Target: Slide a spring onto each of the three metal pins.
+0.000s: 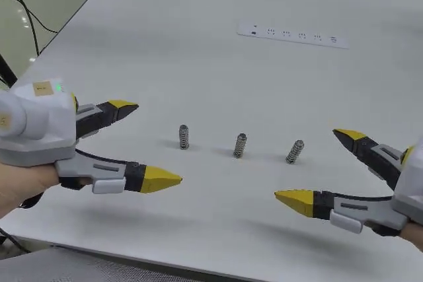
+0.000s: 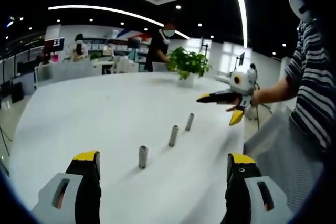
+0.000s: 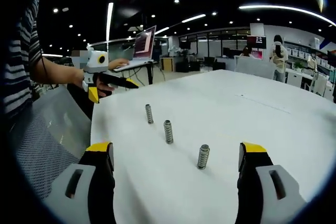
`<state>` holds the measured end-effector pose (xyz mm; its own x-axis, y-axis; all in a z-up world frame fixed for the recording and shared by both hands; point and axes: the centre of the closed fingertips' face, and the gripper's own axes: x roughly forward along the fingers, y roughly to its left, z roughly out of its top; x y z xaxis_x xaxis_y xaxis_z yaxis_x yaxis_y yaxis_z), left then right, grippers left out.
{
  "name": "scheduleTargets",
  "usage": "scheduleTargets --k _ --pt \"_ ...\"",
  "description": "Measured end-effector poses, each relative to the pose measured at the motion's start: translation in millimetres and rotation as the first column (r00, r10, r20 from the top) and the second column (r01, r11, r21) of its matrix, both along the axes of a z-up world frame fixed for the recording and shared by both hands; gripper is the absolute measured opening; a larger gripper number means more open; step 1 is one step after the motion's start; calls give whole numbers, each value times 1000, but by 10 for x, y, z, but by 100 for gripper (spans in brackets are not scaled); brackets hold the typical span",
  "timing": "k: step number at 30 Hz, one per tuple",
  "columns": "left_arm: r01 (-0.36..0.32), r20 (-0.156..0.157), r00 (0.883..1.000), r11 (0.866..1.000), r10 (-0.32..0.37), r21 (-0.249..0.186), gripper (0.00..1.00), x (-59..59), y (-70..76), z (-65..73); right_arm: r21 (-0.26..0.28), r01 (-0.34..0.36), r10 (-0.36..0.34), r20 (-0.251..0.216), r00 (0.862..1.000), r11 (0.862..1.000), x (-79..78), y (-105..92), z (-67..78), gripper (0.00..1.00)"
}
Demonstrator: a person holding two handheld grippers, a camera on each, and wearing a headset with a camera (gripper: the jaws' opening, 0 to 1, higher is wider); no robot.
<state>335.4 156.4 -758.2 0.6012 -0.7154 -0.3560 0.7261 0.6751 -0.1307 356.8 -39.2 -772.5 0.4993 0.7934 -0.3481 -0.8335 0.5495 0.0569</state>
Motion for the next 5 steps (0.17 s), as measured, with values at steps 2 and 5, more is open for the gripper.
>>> scheduleTargets --k 2,5 --pt "2 1 1000 1000 -2 8 98 -7 6 -7 1 8 -8 -2 1000 1000 10 -12 6 99" --pt "-3 2 1000 1000 3 6 98 -6 20 -3 -1 13 -13 1 1000 1000 18 -21 23 99"
